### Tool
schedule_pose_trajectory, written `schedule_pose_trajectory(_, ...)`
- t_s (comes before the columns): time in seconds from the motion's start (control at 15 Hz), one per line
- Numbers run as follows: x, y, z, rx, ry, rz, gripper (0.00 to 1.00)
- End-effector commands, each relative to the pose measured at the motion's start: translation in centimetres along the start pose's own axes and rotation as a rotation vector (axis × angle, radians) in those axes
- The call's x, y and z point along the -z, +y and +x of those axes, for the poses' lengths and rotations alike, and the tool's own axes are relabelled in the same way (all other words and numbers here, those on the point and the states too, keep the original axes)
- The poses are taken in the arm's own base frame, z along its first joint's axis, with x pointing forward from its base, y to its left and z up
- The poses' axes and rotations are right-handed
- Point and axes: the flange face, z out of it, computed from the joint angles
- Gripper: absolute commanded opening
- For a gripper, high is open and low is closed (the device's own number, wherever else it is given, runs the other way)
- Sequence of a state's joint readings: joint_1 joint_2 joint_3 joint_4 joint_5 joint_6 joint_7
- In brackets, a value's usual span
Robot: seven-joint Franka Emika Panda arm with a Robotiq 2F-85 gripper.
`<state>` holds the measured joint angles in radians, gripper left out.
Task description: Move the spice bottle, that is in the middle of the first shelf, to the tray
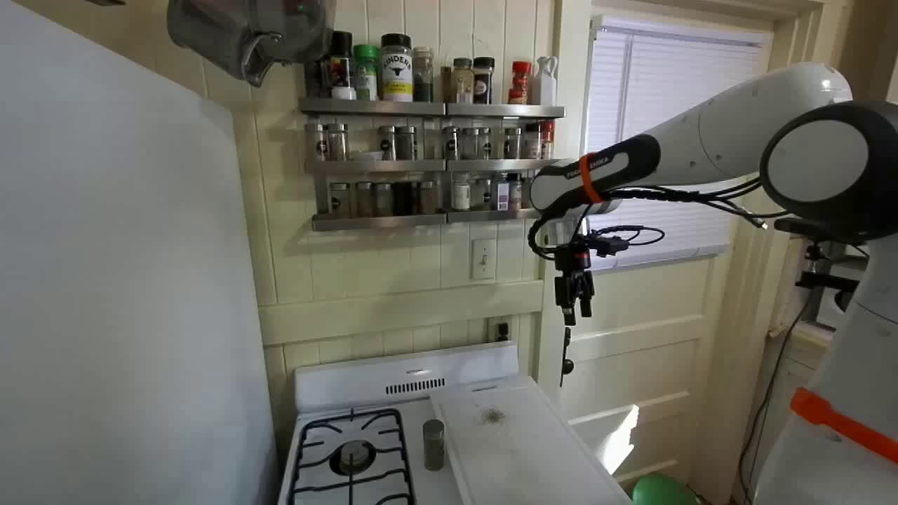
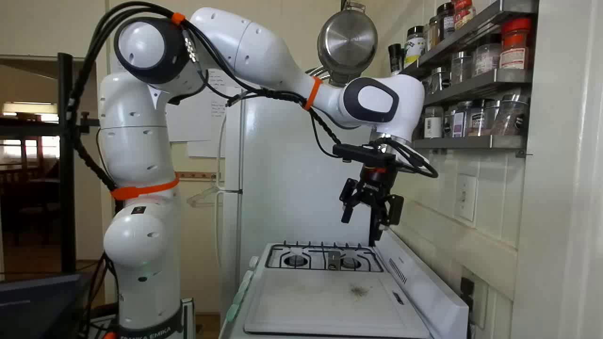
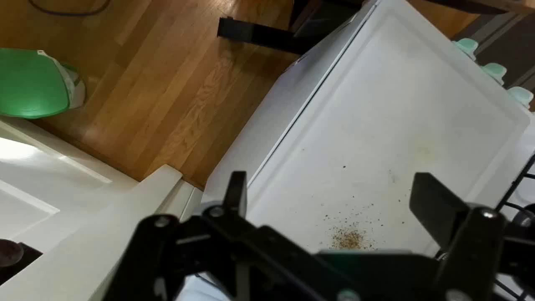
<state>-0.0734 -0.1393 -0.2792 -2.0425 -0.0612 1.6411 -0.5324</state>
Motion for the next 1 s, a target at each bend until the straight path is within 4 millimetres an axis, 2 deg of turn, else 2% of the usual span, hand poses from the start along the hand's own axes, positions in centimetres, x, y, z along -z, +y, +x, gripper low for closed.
schedule_pose_trajectory(0.0,0.0,0.0,0.0,0.000,-0.001,0.001,1.00)
schedule_pose_trajectory(0.2,0.0,0.0,0.0,0.000,-0.001,0.001,1.00)
schedule_pose_trajectory(0.33,0.5,-1.3,2.4,0.050,-0.024,-0.025,1.00)
schedule_pose_trajectory(0.47,1.7,-3.8,5.2,0.107,-0.033,-0.072,1.00)
schedule_pose_trajectory(0.73,4.1,-10.3,11.0,0.201,-0.033,-0.195,1.00)
schedule_pose_trajectory(0.93,5.1,-14.3,14.3,0.199,0.009,-0.258,1.00)
